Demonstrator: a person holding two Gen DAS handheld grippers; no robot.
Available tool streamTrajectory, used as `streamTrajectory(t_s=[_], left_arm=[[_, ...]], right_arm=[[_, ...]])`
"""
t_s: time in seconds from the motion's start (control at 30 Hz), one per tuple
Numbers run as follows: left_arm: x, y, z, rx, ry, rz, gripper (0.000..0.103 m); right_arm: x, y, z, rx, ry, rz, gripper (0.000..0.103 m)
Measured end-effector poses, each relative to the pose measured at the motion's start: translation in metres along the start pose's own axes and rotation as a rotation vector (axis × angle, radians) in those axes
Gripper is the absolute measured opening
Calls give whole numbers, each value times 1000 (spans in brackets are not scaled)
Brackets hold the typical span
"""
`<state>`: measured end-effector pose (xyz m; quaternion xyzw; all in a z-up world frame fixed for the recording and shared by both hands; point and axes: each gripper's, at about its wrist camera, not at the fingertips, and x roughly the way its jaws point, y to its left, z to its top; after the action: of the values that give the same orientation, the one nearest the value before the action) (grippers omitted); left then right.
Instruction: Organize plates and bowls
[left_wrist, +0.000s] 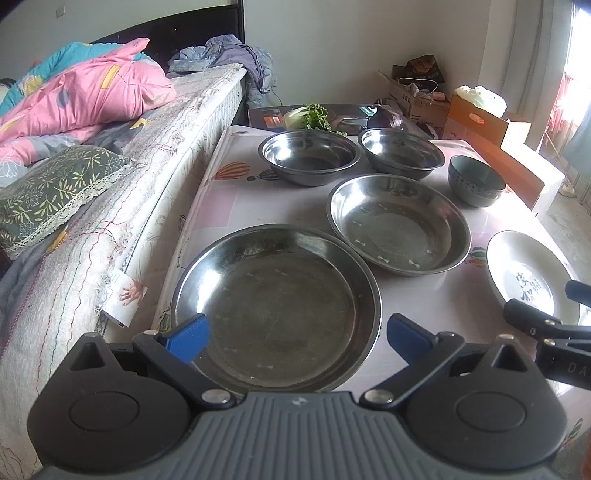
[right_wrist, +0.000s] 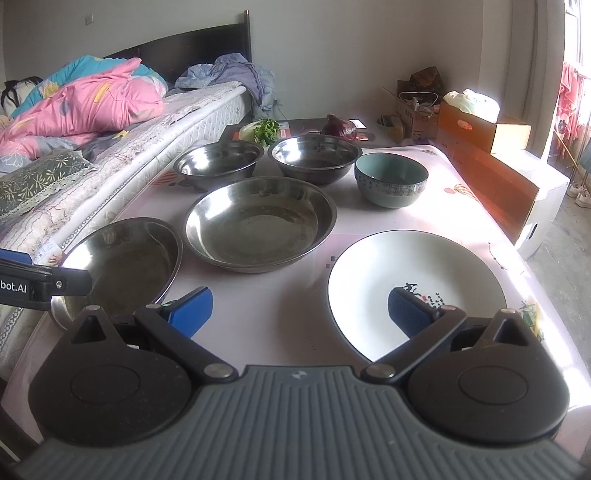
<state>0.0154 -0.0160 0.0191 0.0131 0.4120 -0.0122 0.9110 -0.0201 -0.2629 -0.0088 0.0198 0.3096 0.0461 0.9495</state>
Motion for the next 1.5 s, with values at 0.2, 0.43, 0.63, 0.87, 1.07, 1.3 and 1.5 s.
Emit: streamTrajectory(t_s=[0.2, 0.43, 0.63, 0.87, 1.07, 1.3, 1.5], left_arm=[[9, 12, 22, 6, -47, 51, 103], [32, 26, 54, 25, -70, 65, 103], [62, 39, 92, 3, -65, 18, 103], [107, 59, 138, -1, -86, -61, 103], [150, 71, 176, 24, -79, -48, 101], [207, 69, 199, 14, 14, -31, 80], [244, 57, 204, 27, 92, 6, 56]], right_arm=[[17, 3, 18, -15, -13, 80, 102], [41, 5, 59, -29, -44, 213, 102], [79, 5, 105, -26, -23, 299, 102], [136, 18, 161, -50, 16, 406, 102], [202, 29, 198, -40, 84, 411, 102], [285, 33, 222, 60, 182, 376, 85], [329, 28, 223, 114, 249, 331, 51]])
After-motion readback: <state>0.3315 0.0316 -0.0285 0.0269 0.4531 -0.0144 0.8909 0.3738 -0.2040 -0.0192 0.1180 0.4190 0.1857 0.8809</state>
